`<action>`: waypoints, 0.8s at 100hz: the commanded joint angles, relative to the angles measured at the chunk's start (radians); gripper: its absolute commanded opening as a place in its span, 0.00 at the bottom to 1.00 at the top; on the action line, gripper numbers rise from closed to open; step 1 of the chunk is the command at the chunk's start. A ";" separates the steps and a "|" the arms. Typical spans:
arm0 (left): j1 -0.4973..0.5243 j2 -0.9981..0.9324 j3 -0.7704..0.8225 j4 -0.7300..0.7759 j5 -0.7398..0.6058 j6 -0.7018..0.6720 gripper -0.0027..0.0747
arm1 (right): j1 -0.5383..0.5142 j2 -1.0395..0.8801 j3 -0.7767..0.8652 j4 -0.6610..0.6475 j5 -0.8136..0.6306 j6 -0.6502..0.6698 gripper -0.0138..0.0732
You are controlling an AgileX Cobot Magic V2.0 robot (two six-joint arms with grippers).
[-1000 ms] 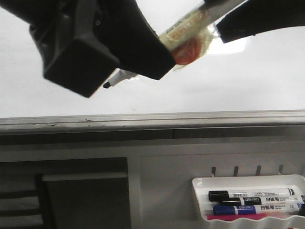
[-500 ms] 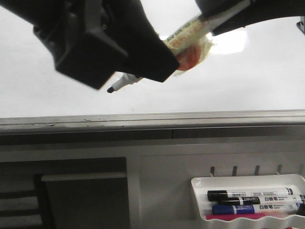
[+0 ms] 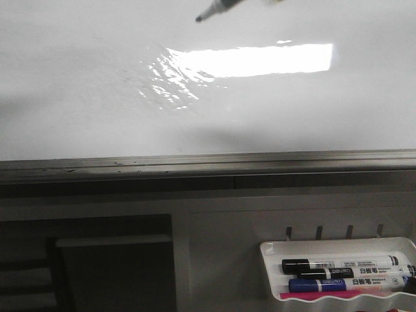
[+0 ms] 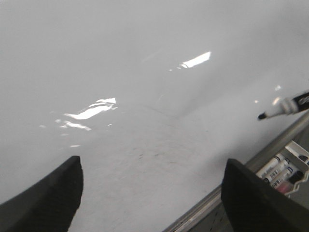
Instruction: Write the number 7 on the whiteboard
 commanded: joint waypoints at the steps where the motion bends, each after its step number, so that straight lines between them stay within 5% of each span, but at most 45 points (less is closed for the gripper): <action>1: 0.052 -0.059 0.034 -0.087 -0.113 -0.010 0.74 | 0.006 -0.015 -0.024 0.140 -0.063 -0.112 0.10; 23: 0.088 -0.144 0.168 -0.151 -0.254 -0.010 0.74 | 0.126 0.030 -0.024 0.198 -0.269 -0.227 0.10; 47: 0.088 -0.154 0.181 -0.151 -0.254 -0.010 0.74 | 0.311 0.127 -0.024 0.198 -0.548 -0.277 0.10; 80: 0.088 -0.154 0.181 -0.151 -0.254 -0.010 0.74 | 0.354 0.216 -0.024 0.200 -0.664 -0.278 0.10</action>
